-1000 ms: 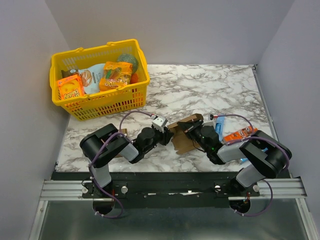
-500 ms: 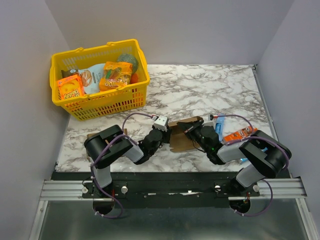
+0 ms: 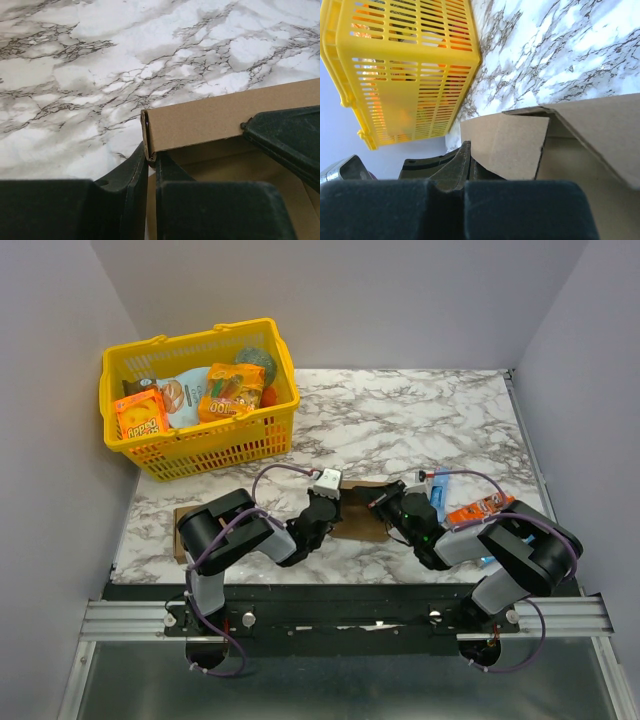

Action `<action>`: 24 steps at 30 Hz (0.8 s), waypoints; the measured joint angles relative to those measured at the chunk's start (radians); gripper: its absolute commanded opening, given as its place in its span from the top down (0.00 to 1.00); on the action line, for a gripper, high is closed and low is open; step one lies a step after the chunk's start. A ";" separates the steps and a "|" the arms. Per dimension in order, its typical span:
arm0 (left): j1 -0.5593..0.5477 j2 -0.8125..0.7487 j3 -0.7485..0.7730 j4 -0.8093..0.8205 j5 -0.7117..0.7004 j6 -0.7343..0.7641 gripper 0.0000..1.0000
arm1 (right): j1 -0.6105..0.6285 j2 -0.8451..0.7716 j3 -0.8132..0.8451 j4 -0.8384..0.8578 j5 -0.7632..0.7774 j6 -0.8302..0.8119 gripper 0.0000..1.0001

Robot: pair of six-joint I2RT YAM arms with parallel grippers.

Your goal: Fold the paper box

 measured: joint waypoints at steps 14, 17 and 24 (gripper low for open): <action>-0.026 0.034 0.047 -0.019 -0.125 0.100 1.00 | 0.000 -0.018 0.000 -0.050 0.000 0.017 0.99; -0.027 0.050 0.060 -0.010 -0.159 0.125 1.00 | 0.000 -0.021 0.000 -0.060 -0.003 0.018 1.00; 0.019 0.056 0.064 -0.012 -0.279 0.171 1.00 | 0.003 -0.045 -0.017 -0.147 -0.003 -0.002 1.00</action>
